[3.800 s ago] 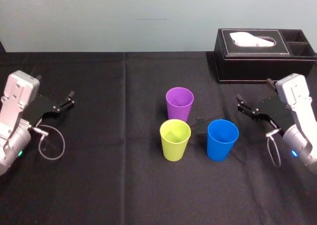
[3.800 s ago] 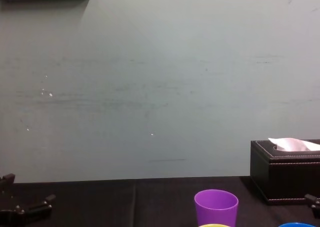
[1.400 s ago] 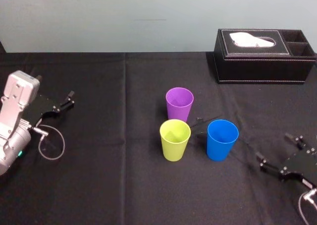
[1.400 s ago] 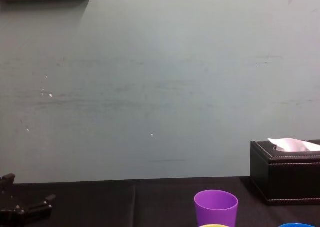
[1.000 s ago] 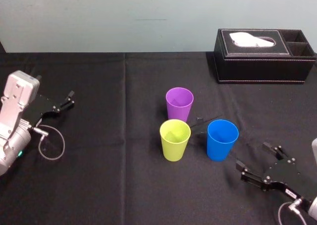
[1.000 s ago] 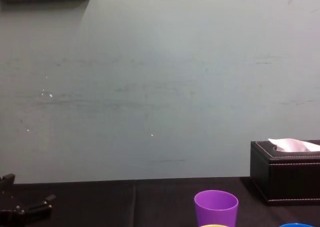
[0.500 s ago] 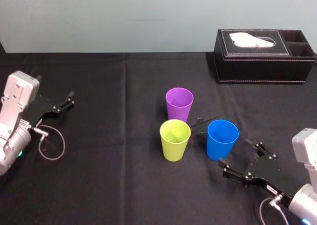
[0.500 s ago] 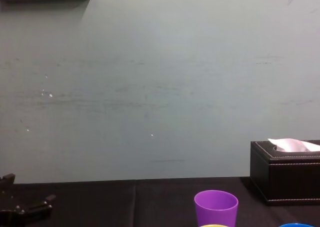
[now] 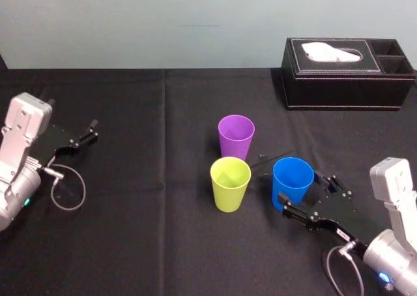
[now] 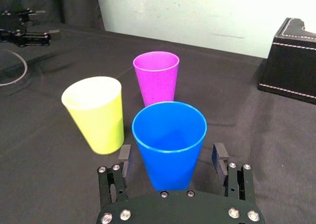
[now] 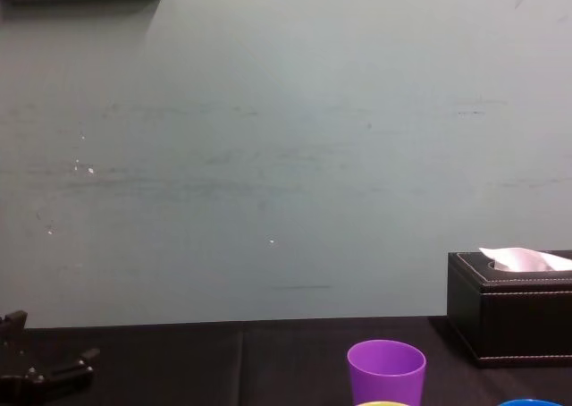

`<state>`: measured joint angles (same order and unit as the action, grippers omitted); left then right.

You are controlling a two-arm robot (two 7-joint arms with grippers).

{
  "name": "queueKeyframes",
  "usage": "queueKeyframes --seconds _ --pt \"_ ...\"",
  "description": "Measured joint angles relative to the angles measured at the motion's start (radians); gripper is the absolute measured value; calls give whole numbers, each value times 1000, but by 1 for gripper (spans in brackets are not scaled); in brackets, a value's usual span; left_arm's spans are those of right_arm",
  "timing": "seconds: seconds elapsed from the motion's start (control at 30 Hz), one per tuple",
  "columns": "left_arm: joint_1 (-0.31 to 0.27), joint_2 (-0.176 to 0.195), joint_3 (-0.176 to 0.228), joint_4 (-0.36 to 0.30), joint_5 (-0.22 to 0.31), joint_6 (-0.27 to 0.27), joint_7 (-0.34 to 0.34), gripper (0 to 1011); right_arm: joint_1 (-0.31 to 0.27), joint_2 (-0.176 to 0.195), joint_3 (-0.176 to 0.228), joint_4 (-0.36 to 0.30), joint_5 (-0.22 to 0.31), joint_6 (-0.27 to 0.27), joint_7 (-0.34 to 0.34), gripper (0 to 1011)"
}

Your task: Stack the three plastic cups sequentially using one hand.

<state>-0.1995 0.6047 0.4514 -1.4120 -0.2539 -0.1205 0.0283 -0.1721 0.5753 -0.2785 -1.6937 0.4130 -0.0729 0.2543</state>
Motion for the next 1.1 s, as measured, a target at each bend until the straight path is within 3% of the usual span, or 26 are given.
queueKeyframes --seconds 0.57,0.97,1.1 --pt "0 0 0 0 0 0 0 1011 68 -85 -8 74 -67 -6 12 1003" --pt "0 0 0 0 0 0 0 1011 69 -87 -7 76 -71 -6 14 1003" --pt "0 0 0 0 0 0 0 1011 69 -87 -7 76 -69 -6 14 937"
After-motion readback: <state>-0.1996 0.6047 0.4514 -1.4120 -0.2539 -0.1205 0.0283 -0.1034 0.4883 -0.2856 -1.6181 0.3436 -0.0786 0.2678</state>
